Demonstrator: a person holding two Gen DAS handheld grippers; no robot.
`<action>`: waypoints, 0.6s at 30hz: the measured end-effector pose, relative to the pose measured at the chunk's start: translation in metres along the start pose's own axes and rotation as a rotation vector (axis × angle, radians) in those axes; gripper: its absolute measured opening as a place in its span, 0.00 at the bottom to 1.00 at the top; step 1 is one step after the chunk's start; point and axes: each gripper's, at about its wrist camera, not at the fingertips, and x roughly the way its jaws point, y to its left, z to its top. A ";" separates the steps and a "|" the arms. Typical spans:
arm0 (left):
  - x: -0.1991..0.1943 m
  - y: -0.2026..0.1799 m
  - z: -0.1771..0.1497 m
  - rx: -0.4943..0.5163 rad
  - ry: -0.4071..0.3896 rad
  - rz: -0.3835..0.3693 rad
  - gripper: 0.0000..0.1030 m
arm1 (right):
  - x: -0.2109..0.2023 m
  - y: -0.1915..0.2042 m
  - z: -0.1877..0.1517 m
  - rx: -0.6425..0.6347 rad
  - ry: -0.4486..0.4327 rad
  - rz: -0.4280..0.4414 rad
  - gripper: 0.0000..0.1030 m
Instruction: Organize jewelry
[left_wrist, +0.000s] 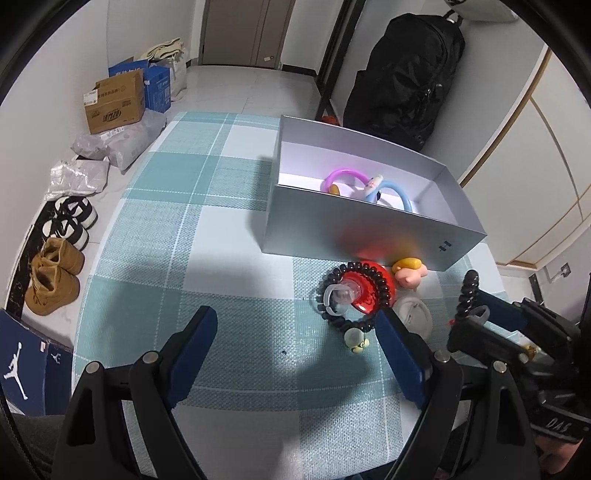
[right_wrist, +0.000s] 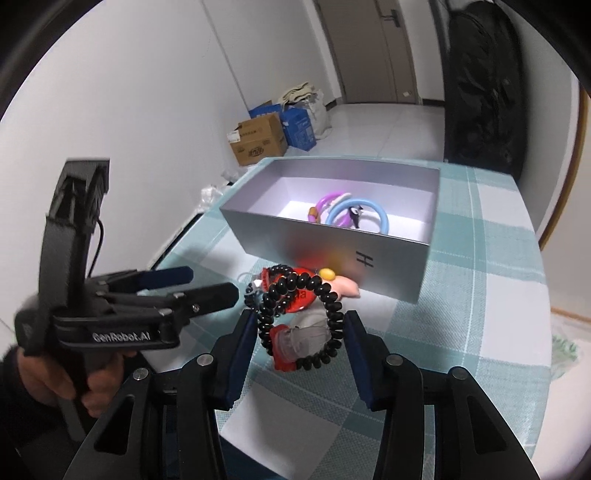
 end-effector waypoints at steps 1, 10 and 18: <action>0.000 -0.001 0.001 0.002 -0.003 -0.001 0.82 | 0.000 -0.003 0.001 0.007 0.007 -0.009 0.45; 0.006 -0.015 0.006 0.058 -0.031 -0.030 0.81 | -0.013 -0.008 0.000 0.027 -0.023 -0.011 0.45; 0.016 -0.018 0.009 0.072 0.002 -0.055 0.42 | 0.007 -0.006 -0.008 -0.010 0.085 -0.053 0.45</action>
